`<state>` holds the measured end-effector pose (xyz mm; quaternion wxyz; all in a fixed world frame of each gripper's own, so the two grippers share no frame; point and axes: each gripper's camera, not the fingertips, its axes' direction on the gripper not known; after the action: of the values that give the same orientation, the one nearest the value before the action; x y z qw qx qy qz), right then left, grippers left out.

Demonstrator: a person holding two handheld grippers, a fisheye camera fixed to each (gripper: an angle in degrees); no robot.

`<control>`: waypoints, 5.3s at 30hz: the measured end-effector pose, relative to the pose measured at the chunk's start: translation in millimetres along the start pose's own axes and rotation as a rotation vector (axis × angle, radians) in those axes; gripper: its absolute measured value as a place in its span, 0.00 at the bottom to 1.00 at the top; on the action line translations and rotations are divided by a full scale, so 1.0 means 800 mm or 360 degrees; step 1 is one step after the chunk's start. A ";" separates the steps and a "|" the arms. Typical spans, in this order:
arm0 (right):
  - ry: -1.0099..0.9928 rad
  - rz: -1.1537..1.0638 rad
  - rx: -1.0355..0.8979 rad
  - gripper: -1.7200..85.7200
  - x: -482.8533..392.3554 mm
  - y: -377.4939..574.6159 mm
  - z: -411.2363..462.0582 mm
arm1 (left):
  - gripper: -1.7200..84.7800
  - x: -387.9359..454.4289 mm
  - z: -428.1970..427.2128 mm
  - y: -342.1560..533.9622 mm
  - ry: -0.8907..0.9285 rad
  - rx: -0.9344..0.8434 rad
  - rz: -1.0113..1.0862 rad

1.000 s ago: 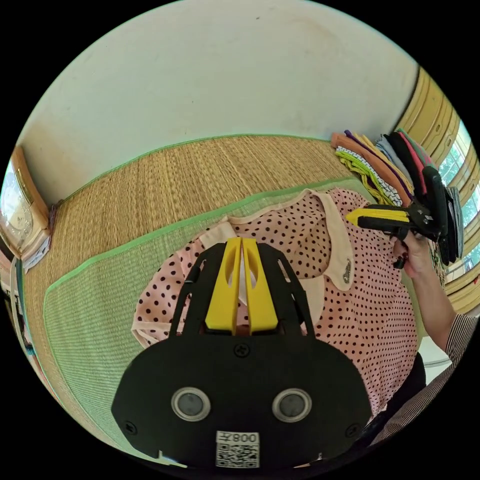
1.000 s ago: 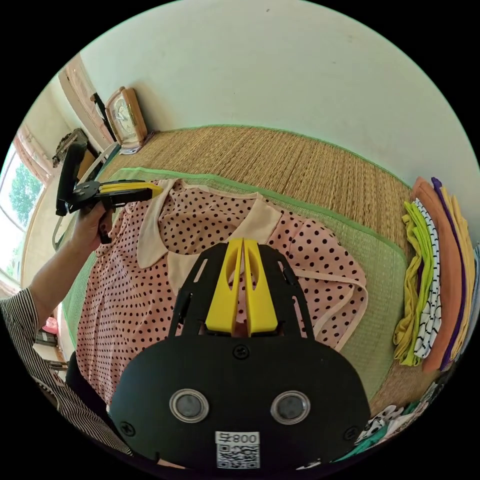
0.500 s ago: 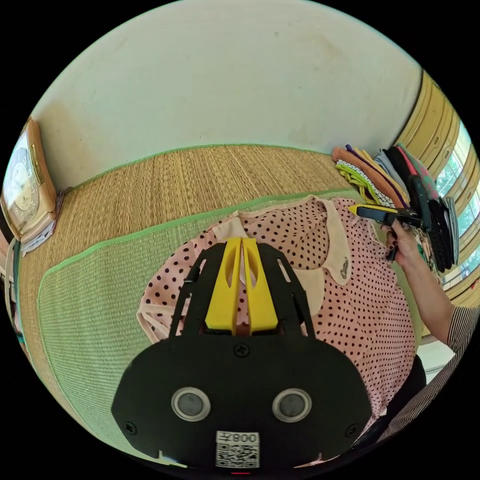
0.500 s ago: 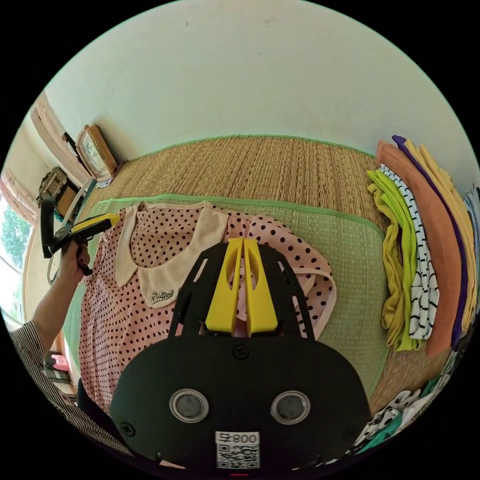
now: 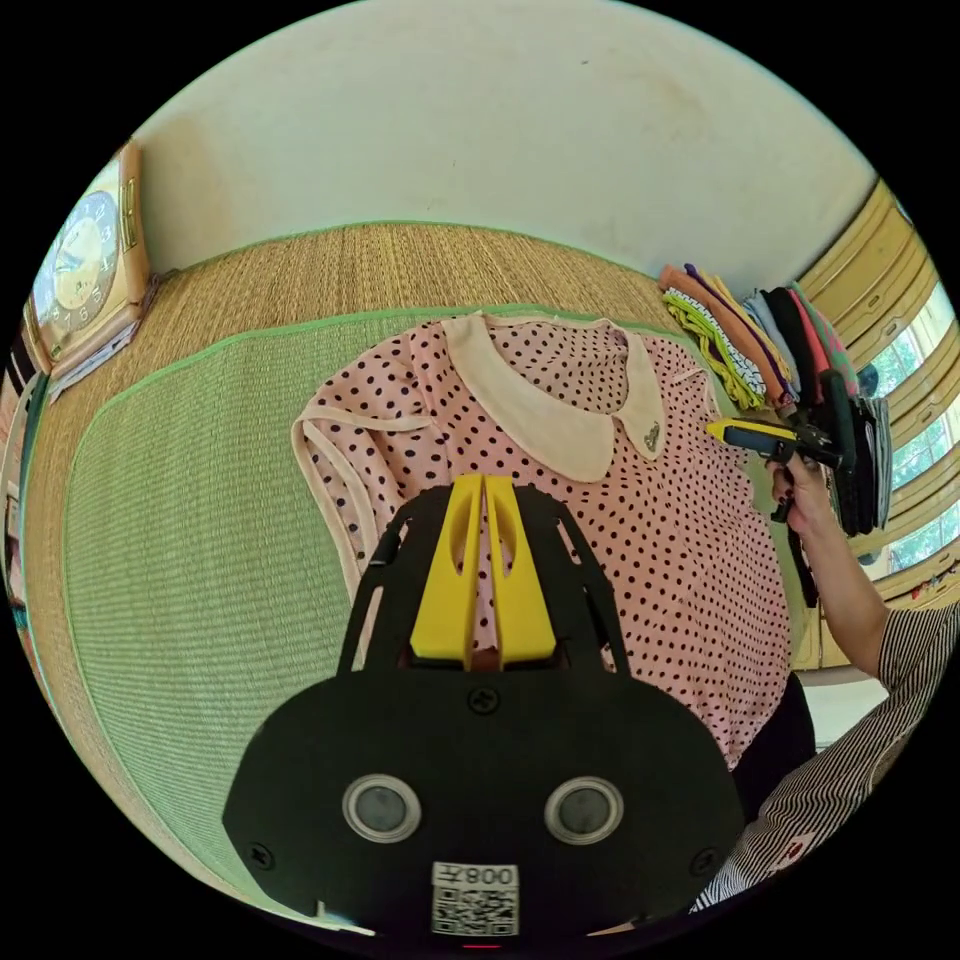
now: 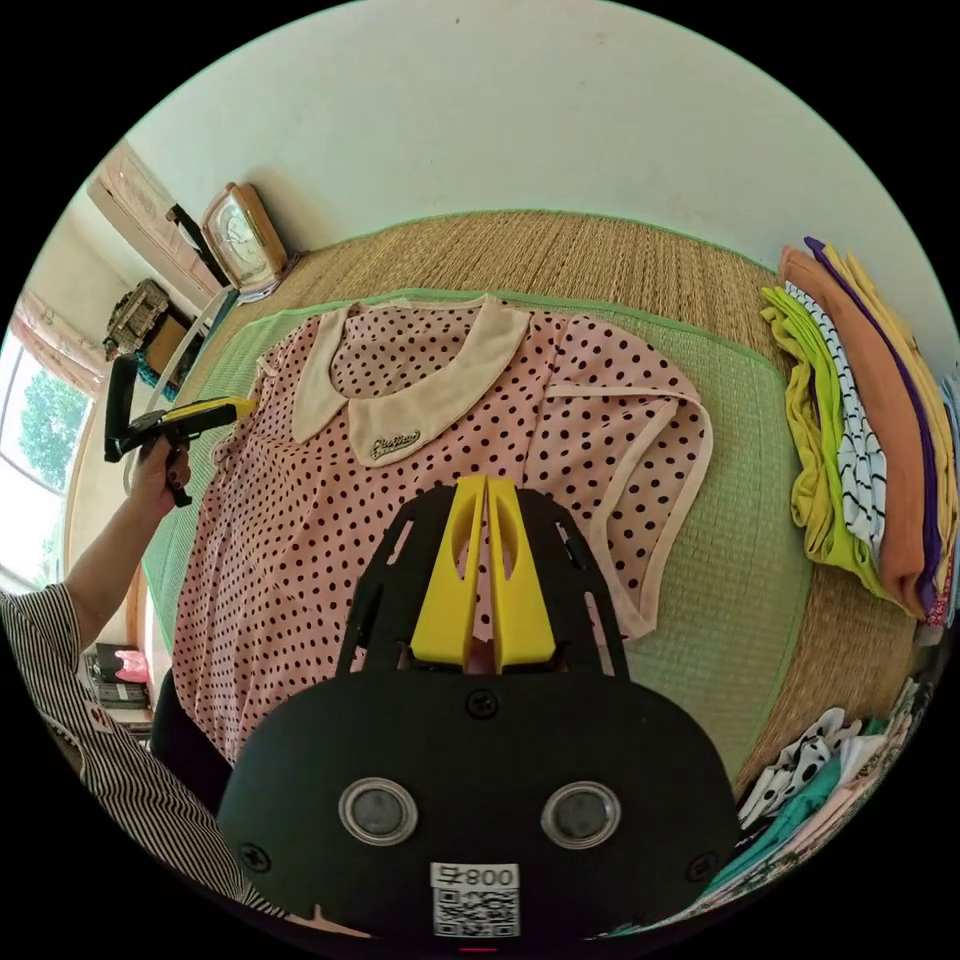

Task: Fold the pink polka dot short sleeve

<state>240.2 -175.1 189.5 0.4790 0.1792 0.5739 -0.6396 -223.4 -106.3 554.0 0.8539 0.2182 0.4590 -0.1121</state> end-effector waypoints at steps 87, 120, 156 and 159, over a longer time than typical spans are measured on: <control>-0.0448 0.0429 0.0388 0.08 0.175 0.194 0.031 | 0.10 0.493 0.649 -0.234 -0.0118 -0.0523 0.1330; -0.0580 0.0004 0.0193 0.02 0.146 0.114 0.013 | 0.05 0.320 0.666 -0.265 0.0387 -0.0021 0.0621; -0.0498 -0.0091 0.0072 0.02 0.118 0.065 -0.003 | 0.02 0.306 0.612 -0.258 0.0264 -0.0148 0.0640; -0.0380 -0.0029 0.0125 0.02 0.113 0.066 -0.005 | 0.02 0.309 0.586 -0.256 0.0320 -0.0087 0.0686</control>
<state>238.5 -201.9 88.0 0.5307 0.1151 0.4887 -0.6828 178.2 -507.2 519.4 0.8137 0.2981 0.4873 0.1075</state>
